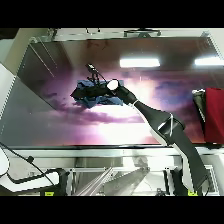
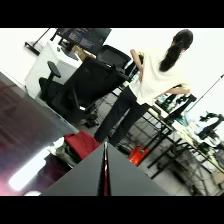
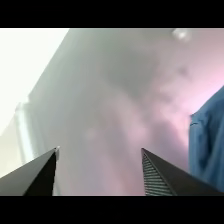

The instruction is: Fold the shirts.

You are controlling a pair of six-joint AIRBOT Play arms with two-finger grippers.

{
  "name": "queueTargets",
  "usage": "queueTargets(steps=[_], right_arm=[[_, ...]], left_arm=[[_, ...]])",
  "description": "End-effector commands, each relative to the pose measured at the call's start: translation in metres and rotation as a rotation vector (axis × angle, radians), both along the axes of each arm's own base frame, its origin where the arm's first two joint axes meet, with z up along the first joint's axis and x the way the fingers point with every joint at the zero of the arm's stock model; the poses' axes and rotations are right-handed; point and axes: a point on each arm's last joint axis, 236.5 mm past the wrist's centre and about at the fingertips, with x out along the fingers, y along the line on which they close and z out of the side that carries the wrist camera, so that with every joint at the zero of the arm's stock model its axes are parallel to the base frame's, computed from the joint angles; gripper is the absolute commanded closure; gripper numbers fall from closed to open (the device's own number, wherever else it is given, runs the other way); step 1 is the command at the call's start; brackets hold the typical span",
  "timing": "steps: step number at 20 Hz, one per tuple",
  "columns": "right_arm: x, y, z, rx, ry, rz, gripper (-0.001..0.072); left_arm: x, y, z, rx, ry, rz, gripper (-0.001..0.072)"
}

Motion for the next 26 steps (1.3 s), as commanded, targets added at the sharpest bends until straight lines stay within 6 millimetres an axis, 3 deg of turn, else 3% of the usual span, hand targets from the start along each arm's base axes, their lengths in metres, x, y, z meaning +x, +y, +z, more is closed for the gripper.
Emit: queueTargets(steps=[1, 2, 4, 5, 7, 8, 10, 13, 16, 18, 21, 23, 24, 25, 26], right_arm=[[0.013, -0.051, 0.043, 0.043, 0.056, 0.05, 0.029], [0.028, -0.084, 0.059, 0.036, 0.064, 0.03, 0.0294], [0.054, -0.16, 0.067, -0.061, 0.117, -0.043, 0.0292], [0.065, -0.204, 0.057, -0.152, 0.16, -0.098, 0.0282], [0.078, -0.276, 0.029, -0.308, 0.27, -0.21, 0.0192], [0.08, -0.302, 0.012, -0.356, 0.333, -0.255, 0.0192], [0.08, -0.328, -0.024, -0.398, 0.419, -0.302, 0.0192], [0.07, -0.327, -0.08, -0.416, 0.535, -0.307, 0.0194], [0.058, -0.296, -0.121, -0.424, 0.6, -0.254, 0.0202], [0.056, -0.268, -0.135, -0.41, 0.587, -0.233, 0.0202], [0.057, -0.229, -0.139, -0.339, 0.57, -0.227, 0.0203], [0.062, -0.213, -0.139, -0.3, 0.554, -0.241, 0.0211], [0.066, -0.208, -0.137, -0.278, 0.549, -0.25, 0.0337], [0.071, -0.205, -0.133, -0.251, 0.533, -0.261, 0.0514], [0.076, -0.201, -0.127, -0.22, 0.516, -0.264, 0.056]], left_arm=[[0.0, -0.008, -0.023, -0.024, 0.082, -0.043, 0.0686], [0.001, -0.012, -0.028, -0.028, 0.101, -0.054, 0.0686], [0.001, -0.019, -0.035, -0.033, 0.123, -0.075, 0.0686], [-0.001, -0.021, -0.035, -0.031, 0.122, -0.084, 0.0686], [-0.001, -0.022, -0.035, -0.031, 0.12, -0.087, 0.0686], [-0.001, -0.022, -0.035, -0.027, 0.109, -0.086, 0.0686], [-0.002, -0.022, -0.035, -0.024, 0.104, -0.088, 0.0687], [-0.004, -0.023, -0.035, -0.022, 0.104, -0.094, 0.0686], [-0.012, -0.025, -0.039, -0.007, 0.104, -0.13, 0.0686], [-0.015, -0.025, -0.04, -0.002, 0.105, -0.143, 0.0687], [-0.015, -0.025, -0.04, 0.0, 0.104, -0.143, 0.0686], [-0.015, -0.025, -0.04, 0.002, 0.097, -0.143, 0.0687], [-0.016, -0.025, -0.041, 0.004, 0.097, -0.146, 0.0687], [-0.018, -0.026, -0.041, 0.007, 0.097, -0.154, 0.0686], [-0.02, -0.026, -0.042, 0.011, 0.098, -0.163, 0.0687]])
